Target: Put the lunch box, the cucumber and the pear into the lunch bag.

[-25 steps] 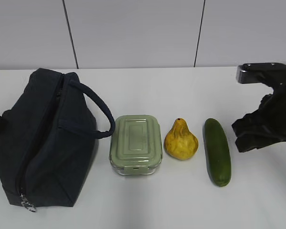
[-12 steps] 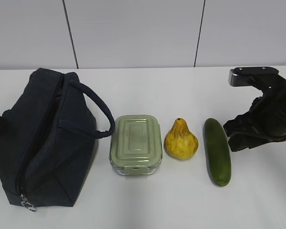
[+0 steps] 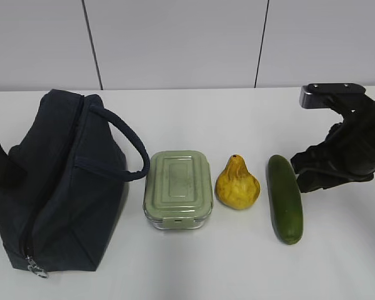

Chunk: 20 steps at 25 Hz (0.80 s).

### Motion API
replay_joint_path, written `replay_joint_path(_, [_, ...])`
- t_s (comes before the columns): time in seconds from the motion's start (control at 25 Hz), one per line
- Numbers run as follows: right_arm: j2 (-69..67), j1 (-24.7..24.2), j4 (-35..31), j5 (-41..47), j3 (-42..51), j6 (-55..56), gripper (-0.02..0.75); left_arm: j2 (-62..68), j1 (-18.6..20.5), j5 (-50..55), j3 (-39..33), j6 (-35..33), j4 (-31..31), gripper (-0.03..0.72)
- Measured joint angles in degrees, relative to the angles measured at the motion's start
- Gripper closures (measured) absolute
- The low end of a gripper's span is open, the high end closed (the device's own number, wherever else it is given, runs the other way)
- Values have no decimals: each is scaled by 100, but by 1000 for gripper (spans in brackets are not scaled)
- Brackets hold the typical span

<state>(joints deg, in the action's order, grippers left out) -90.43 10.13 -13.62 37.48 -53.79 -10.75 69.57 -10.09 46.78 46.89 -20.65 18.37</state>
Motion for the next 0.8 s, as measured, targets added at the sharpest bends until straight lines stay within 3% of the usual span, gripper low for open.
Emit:
replay_joint_path(0.12, [-36, 0, -26, -72, 0, 37, 419, 6, 0, -25, 0, 0, -5, 638])
replay_joint_path(0.2, [-154, 0, -70, -86, 0, 37, 407, 6, 0, -52, 0, 0, -11, 669])
replay_joint_path(0.56, [-732, 0, -358, -228, -95, 43, 201, 6, 0, -84, 0, 0, -46, 685])
replay_joint_path(0.8, [-1170, 0, -882, -186, -463, 92, 156, 6, 0, -92, 0, 0, -59, 685])
